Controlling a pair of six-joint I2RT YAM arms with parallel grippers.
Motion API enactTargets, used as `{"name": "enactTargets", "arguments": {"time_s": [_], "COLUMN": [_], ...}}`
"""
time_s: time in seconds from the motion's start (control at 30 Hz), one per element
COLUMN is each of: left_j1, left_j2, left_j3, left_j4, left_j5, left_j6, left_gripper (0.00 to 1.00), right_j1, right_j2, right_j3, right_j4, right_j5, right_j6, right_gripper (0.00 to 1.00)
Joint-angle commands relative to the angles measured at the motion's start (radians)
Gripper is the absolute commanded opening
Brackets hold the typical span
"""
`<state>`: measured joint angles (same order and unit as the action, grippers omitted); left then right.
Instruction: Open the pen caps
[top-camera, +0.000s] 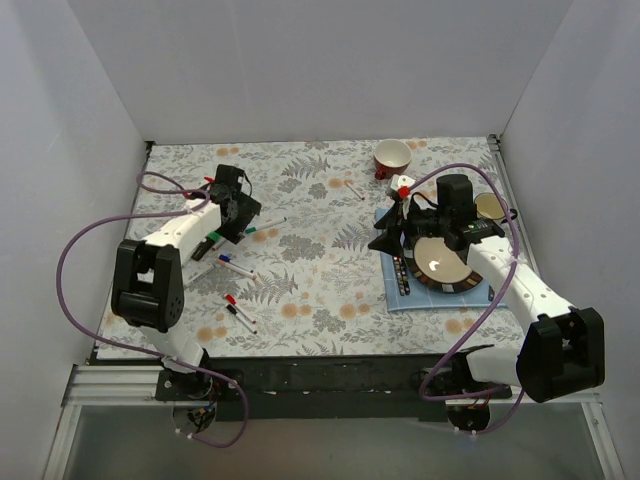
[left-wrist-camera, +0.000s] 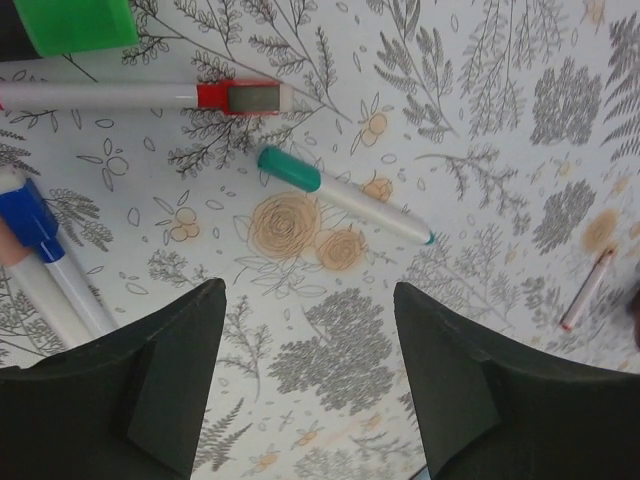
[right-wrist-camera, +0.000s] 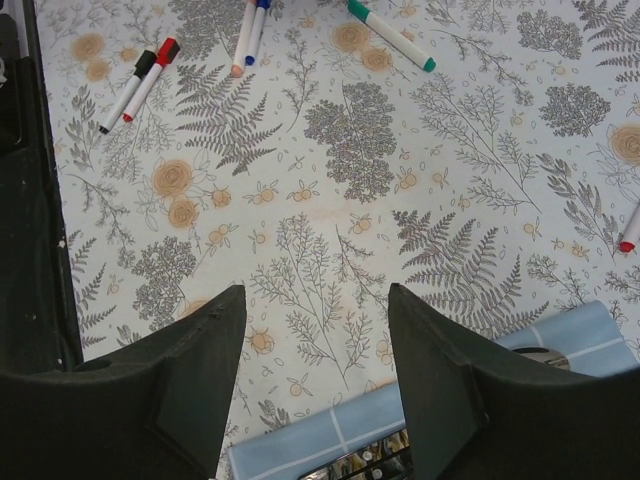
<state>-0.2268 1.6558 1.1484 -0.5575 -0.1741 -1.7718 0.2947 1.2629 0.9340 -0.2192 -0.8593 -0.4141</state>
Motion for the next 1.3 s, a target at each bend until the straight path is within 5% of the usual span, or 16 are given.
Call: {"name": "enactTargets", "arguments": {"time_s": [0.0, 0.27, 0.67, 1.27], "left_j1": [-0.006, -0.02, -0.022, -0.026], "left_j2": [0.116, 0.323, 0.45, 0.391], "left_j3": [0.149, 0.359, 0.465, 0.384], "left_j4": [-0.154, -0.298, -0.351, -0.211], "left_j5": [-0.097, -0.12, -0.166, -0.099], "left_j6": [-0.216, -0.244, -0.236, 0.015], "left_gripper": [0.68, 0.6, 0.49, 0.07], "right_j1": [-0.005, -0.003, -0.003, -0.006], "right_j2": [-0.011, -0.011, -0.003, -0.008], "right_j3": [-0.011, -0.015, -0.017, -0.017], "right_j4": [0.035, 0.037, 0.034, 0.034], "right_j5": [-0.034, -0.035, -0.035, -0.041], "right_j6": [0.011, 0.012, 0.011, 0.011], "right_gripper": [0.66, 0.66, 0.66, 0.66]}}
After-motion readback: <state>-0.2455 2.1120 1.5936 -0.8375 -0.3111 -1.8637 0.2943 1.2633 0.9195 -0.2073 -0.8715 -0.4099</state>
